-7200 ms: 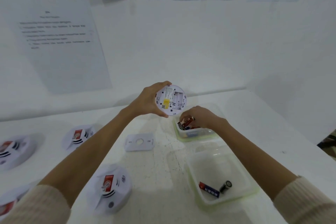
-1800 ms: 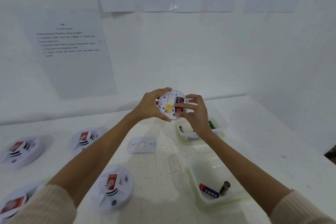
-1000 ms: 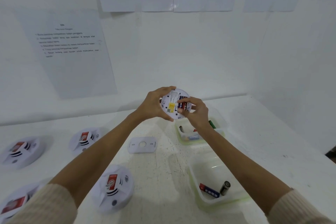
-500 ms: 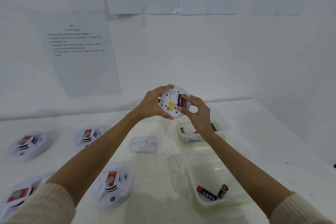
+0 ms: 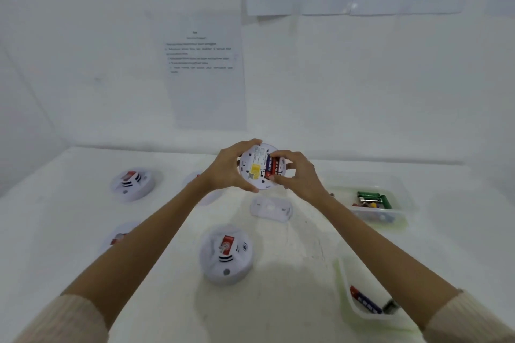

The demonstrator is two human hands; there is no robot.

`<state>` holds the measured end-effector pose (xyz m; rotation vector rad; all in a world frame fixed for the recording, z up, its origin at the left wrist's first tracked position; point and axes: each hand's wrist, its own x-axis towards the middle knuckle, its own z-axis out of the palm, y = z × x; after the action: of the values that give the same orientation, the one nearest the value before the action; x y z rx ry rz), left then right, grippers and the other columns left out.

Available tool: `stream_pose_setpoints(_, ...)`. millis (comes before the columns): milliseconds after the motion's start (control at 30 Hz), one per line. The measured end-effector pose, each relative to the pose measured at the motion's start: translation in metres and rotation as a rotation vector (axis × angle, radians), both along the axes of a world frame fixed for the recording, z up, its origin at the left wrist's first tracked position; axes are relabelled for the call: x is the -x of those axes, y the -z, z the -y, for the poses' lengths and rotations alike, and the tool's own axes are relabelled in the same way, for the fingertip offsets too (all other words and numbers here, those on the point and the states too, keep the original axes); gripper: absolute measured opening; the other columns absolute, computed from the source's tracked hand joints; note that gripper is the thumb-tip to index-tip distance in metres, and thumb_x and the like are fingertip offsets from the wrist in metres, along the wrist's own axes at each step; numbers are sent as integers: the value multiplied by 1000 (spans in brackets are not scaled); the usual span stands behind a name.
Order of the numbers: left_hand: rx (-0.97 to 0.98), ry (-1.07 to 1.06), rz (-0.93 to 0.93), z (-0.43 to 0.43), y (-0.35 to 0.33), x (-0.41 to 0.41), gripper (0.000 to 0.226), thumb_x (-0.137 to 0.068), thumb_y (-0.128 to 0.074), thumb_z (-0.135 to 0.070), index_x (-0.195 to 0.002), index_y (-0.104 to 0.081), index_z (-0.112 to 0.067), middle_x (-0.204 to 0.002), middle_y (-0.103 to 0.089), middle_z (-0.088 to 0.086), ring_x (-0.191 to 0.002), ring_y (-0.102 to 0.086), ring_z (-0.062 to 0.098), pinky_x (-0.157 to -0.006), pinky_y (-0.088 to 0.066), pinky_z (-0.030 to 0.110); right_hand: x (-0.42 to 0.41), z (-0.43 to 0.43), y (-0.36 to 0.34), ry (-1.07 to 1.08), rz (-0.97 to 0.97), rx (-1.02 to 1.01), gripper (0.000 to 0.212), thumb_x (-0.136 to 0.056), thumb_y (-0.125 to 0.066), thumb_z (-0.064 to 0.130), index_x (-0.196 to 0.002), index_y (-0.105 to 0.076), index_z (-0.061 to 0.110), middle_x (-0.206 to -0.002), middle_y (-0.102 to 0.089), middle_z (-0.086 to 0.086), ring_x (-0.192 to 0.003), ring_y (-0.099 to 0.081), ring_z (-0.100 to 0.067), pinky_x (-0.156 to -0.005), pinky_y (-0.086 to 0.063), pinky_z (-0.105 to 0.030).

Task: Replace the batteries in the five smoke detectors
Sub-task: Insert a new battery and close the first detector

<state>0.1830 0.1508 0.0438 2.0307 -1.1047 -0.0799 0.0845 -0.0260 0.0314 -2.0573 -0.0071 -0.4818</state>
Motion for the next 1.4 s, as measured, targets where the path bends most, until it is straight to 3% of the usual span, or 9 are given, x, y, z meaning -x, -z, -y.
stream_pose_setpoints(100,-24,-12,-10,-19,9,-2,100,-42,-82,-49,-131,-44,-23,-125,-53,-8,-110,-51,4,-89,-42,8,-9,-7,3,-93,-120,7,49,-72,-75,5,-114,-55,18,-106,-51,1,-96,-55,-22,-56,-49,-12)
stream_pose_setpoints(267,-82,-43,-5,-44,30,-9,109,-39,-76,-56,-135,-43,-17,-131,-50,-6,-115,-47,6,-92,-35,2,-15,-11,17,-105,-300,6,74,-65,-82,8,-121,-32,11,-110,-47,-8,-99,-48,-21,-80,-43,-26)
stream_pose_setpoints(433,-66,-37,-34,-52,43,-15,106,-38,-76,-55,-133,-42,-24,-128,-49,-9,-115,-46,5,-91,-33,-1,-15,-1,37,-136,-573,453,97,-54,-89,30,-127,-26,19,-115,-47,-2,-107,-39,-19,-93,-39,-37)
stream_pose_setpoints(600,-2,-37,-86,-48,38,-26,102,-36,-82,-48,-129,-40,-33,-127,-49,-11,-115,-47,5,-88,-38,1,-16,-2,32,-147,-549,555,76,-62,-84,34,-125,-43,23,-106,-52,-1,-93,-47,-15,-76,-35,-25)
stream_pose_setpoints(767,53,-33,-113,-41,30,-34,102,-45,-93,-9,-131,-42,-27,-127,-48,-8,-115,-48,10,-83,-43,4,-17,6,38,119,-470,448,74,-65,-82,32,-128,-45,17,-112,-54,-12,-107,-47,-23,-81,-34,-25)
stream_pose_setpoints(900,89,-9,-122,-36,23,-32,102,-41,-90,-22,-131,-42,-30,-127,-49,-10,-114,-49,8,-86,-47,12,-16,4,10,286,-204,265,73,-63,-83,24,-127,-49,17,-111,-48,-10,-107,-48,-24,-89,-42,-34)
stream_pose_setpoints(1033,129,7,-156,-31,17,-30,106,-38,-89,-31,-132,-42,-29,-125,-50,-16,-110,-52,-3,-82,-47,8,-19,-13,-19,144,59,325,67,-59,-84,18,-120,-57,20,-107,-46,-1,-102,-47,-16,-83,-43,-25)
stream_pose_setpoints(1133,159,-10,-176,-26,12,-27,109,-43,-94,-13,-138,-41,-19,-126,-54,-10,-106,-54,-7,-85,-46,8,-24,-27,-27,31,107,477,49,-64,-81,19,-109,-64,21,-109,-45,3,-102,-41,-12,-79,-31,-9)
stream_pose_setpoints(1400,149,58,-80,-30,0,-21,103,-37,-87,-39,-130,-47,-25,-124,-56,-15,-111,-54,-2,-88,-45,12,-27,-36,-30,-155,106,601,30,-73,-76,23,-103,-71,22,-126,-50,-8,-115,-43,-25,-93,-36,-25)
